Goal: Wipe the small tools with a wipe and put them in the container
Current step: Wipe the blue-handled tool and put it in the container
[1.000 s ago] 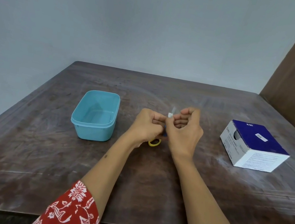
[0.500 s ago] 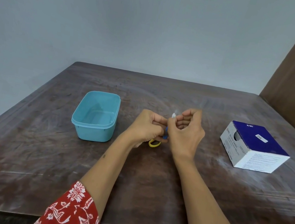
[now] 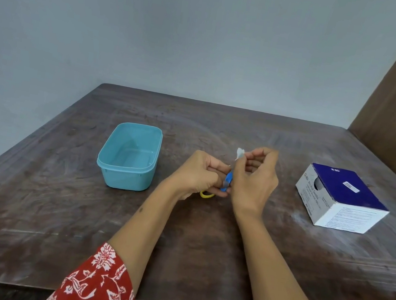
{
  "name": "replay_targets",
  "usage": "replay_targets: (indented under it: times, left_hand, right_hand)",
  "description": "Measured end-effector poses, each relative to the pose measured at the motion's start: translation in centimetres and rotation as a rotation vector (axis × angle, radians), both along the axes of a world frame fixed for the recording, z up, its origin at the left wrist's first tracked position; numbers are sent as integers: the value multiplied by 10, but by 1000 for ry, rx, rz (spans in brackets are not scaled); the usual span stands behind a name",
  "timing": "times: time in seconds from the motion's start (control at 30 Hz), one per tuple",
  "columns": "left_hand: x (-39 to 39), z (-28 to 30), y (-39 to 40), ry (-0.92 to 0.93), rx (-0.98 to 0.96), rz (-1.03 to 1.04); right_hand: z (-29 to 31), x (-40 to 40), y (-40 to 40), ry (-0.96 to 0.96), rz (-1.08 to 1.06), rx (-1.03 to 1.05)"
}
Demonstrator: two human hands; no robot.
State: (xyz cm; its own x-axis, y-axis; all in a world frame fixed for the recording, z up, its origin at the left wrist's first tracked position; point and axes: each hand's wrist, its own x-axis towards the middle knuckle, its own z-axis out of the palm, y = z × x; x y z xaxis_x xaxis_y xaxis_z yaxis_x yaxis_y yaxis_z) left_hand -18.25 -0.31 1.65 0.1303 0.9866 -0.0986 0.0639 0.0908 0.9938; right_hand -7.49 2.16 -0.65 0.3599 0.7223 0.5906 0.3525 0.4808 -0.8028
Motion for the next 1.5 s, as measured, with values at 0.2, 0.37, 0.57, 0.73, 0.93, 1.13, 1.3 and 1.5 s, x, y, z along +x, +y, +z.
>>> replay_targets:
  times: [0.2,0.37,0.57,0.73,0.93,1.13,1.3,1.5]
  left_hand:
    - [2,-1,2,-46,59,109]
    - [4,-2,2,-24,66,144]
    - [6,-3,0,20,-2,19]
    - [8,-4,1,-1,107,156]
    - [3,-1,-1,17,9,7]
    - [8,-1,-2,42,104,147]
    - [6,-4,2,61,100,192]
    - [8,-2,-1,1,121,205]
  right_hand:
    - [0,-1,-1,-16,105,22]
    - [-2,-2,-1,-50,73,1]
    - [-2,0,2,19,15,-7]
    - [-3,-2,0,-60,85,-16]
    - [-2,0,2,-15,16,17]
    - [0,-1,-1,-30,95,-28]
    - [0,-2,-1,-56,111,-33]
    - [0,0,-3,-27,137,-10]
